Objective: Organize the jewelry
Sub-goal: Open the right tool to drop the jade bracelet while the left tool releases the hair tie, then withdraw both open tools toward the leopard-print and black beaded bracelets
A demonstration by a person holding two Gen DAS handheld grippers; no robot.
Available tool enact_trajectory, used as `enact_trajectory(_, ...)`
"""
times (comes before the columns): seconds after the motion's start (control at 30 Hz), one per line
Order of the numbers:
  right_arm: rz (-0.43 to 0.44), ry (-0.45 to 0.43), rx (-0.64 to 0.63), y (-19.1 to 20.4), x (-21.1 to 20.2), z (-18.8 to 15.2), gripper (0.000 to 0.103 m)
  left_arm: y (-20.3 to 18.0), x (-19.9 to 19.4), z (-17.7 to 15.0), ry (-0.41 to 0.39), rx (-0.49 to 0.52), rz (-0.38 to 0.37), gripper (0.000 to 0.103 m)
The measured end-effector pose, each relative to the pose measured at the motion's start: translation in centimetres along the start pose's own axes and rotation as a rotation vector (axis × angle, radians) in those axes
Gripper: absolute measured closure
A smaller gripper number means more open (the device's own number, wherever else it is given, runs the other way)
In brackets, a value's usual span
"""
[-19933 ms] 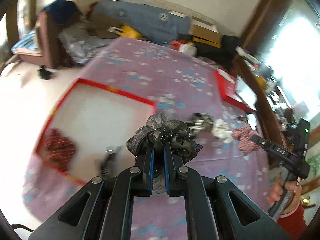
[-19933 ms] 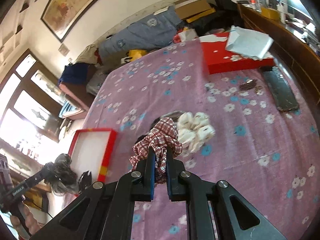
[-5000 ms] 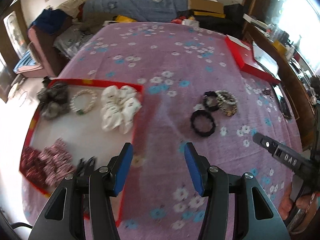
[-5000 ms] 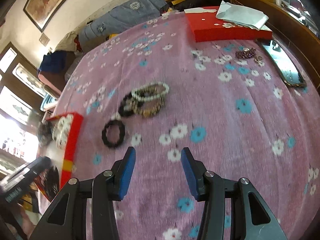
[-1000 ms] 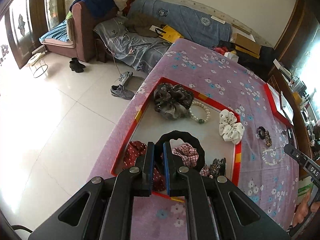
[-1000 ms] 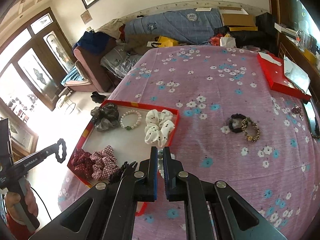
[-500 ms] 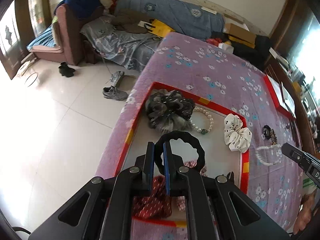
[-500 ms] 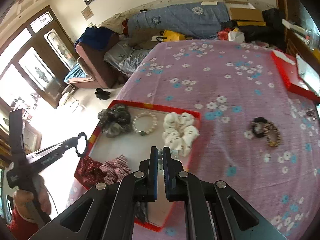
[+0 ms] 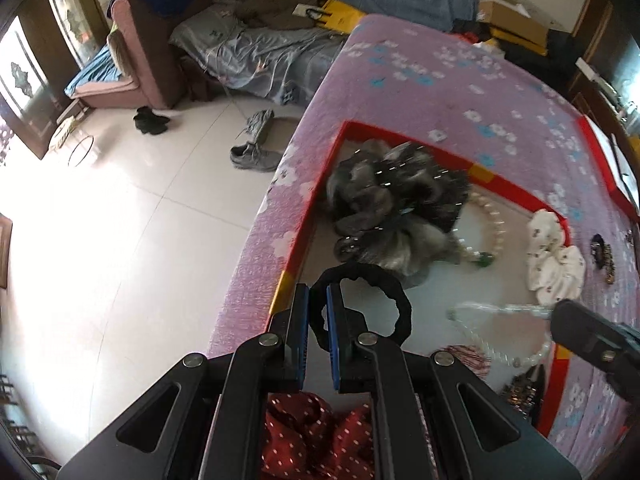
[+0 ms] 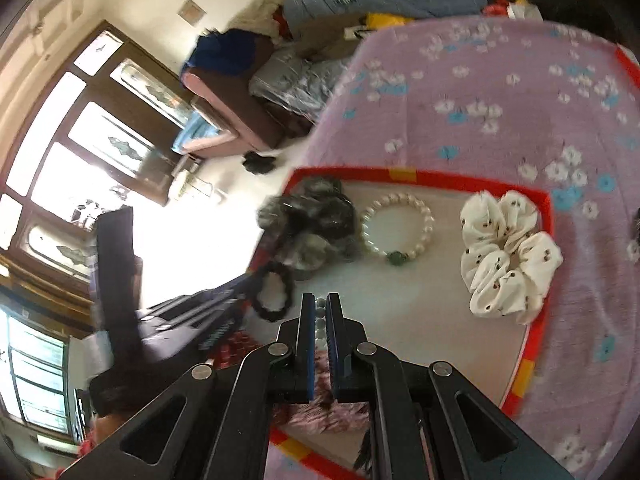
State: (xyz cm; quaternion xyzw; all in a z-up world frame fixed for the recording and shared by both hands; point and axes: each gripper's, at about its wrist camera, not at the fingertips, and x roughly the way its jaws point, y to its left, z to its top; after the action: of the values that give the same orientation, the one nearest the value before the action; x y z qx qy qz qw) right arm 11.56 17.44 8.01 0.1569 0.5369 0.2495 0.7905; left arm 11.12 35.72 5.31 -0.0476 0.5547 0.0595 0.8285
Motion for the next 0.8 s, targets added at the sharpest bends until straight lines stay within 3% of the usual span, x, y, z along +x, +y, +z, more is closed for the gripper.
enact_trajectory(0.3,-0.145,0.053,-0.015,-2.2,3.0,-0.2,0.096,0.6,0.6,-0.4,0.03,-0.038,-0.021,0.094)
enact_trajectory(0.5,-0.183,0.058,-0.085,-1.5,3.4,-0.3,0.095,1.0,-2.3,-1.2,-0.016,-0.097,-0.069,0.092)
enact_trajectory(0.57,-0.184,0.055,-0.101,-1.4,3.2,-0.5,0.095,1.2,-3.7,-1.7,-0.043,-0.111,-0.074,0.077)
enact_trajectory(0.63,-0.182,0.049,-0.109,-1.2,2.8,-0.6,0.093,1.3,-5.2,-2.3,-0.077,-0.127,-0.061,0.069)
enact_trajectory(0.8,-0.156,0.014,-0.129,-0.7,0.6,-1.3,0.079,2.0,-9.0,-3.6,-0.142,-0.185,-0.042,0.065)
